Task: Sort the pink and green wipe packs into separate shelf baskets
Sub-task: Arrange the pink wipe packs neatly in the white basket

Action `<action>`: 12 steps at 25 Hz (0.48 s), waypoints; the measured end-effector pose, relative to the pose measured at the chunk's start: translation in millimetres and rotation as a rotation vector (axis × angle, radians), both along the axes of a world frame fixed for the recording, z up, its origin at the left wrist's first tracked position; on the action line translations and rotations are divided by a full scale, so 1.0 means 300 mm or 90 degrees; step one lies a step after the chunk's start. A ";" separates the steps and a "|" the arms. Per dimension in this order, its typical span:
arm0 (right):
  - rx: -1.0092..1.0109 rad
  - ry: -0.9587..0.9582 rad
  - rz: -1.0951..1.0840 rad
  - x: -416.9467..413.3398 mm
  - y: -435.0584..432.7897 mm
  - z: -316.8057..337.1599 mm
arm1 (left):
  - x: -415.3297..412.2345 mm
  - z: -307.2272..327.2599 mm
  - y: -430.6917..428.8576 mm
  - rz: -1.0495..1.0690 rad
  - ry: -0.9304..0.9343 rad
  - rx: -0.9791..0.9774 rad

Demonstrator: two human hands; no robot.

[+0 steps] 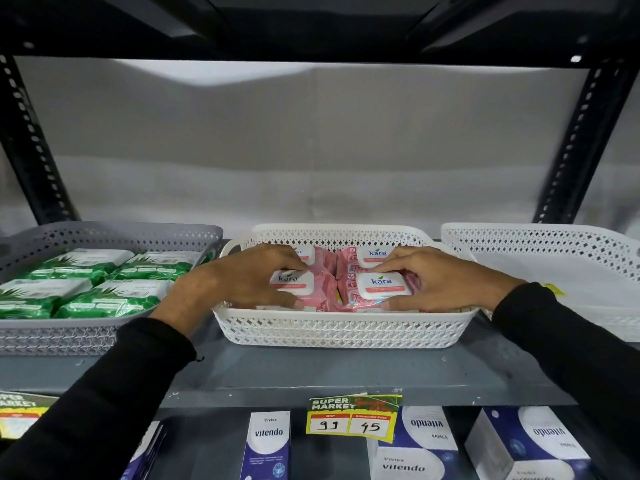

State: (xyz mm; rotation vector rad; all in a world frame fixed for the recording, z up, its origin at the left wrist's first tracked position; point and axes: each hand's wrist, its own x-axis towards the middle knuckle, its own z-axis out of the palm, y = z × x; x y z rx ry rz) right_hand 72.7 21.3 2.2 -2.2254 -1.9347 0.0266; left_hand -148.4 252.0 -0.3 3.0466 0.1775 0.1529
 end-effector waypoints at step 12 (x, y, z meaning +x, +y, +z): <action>0.024 -0.008 -0.009 -0.020 0.004 0.012 | 0.015 0.033 0.000 -0.002 -0.018 -0.026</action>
